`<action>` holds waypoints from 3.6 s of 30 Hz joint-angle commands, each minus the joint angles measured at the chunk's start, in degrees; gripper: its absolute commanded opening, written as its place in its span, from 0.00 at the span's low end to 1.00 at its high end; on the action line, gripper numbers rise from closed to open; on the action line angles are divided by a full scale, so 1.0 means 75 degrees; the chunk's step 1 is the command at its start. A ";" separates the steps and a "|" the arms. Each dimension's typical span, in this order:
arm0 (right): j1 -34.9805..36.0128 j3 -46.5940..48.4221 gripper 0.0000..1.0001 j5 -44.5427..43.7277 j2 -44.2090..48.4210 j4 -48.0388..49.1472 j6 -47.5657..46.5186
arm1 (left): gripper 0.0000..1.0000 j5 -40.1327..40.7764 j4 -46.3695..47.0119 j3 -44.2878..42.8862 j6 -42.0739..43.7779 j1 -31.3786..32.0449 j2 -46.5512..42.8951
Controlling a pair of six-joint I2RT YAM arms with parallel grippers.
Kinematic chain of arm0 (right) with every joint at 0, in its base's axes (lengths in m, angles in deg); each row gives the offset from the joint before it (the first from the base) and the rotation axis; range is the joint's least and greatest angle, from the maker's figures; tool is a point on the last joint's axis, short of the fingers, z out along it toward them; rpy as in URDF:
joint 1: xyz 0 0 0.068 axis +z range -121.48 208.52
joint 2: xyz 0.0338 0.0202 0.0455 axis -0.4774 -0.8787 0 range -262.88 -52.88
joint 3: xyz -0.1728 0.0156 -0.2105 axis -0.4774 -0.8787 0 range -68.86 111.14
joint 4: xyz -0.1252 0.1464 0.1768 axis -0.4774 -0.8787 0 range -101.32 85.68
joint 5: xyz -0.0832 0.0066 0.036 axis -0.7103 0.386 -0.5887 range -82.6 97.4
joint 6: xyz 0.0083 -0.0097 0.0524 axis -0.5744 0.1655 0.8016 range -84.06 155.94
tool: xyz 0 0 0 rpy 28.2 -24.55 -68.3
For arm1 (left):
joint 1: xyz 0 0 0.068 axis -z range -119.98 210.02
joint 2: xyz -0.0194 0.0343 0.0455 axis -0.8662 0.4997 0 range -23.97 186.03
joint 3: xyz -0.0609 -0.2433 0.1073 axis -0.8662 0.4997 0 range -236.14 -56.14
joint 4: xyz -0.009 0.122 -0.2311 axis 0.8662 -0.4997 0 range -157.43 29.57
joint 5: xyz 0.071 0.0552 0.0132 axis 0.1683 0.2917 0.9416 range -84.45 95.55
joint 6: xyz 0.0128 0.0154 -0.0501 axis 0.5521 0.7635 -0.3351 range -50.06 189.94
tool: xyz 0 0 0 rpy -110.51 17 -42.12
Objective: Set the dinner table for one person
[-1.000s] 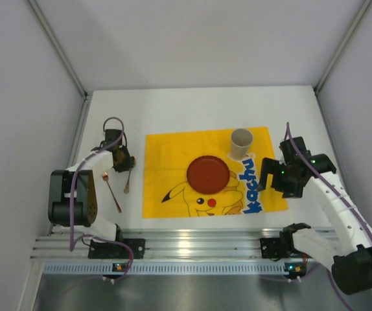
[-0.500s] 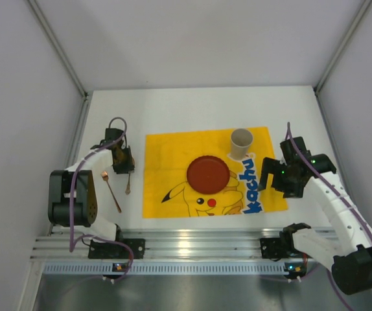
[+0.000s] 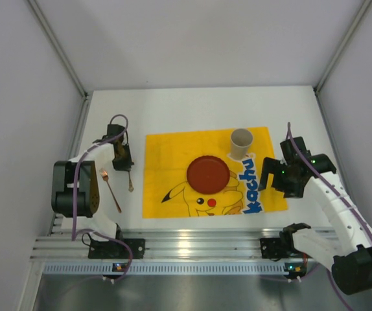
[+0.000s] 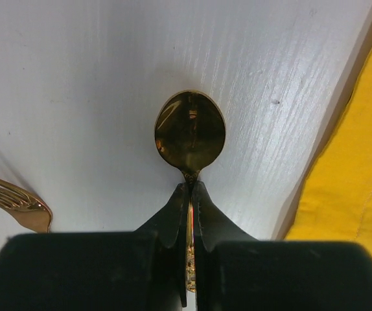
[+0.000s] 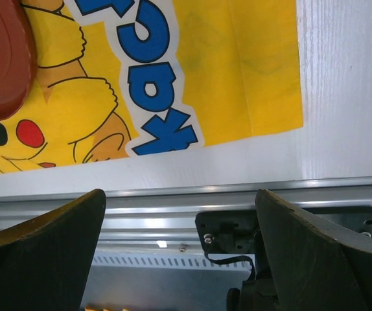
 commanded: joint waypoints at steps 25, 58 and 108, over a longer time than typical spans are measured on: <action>0.0868 0.2364 1.00 0.2944 -0.0474 0.3142 0.0299 | 0.00 -0.1485 -0.1421 -0.3634 -0.3792 0.3270 -0.0832; 0.2522 0.2470 0.00 0.0741 -0.1109 0.3272 0.0299 | 0.00 -0.1743 -0.1338 -0.7000 -0.5355 0.5899 0.0868; 0.2241 -0.2710 0.20 -0.0969 -0.1811 0.5710 0.2619 | 0.85 -0.0302 -0.4690 -0.5032 -0.2765 0.3005 -0.2144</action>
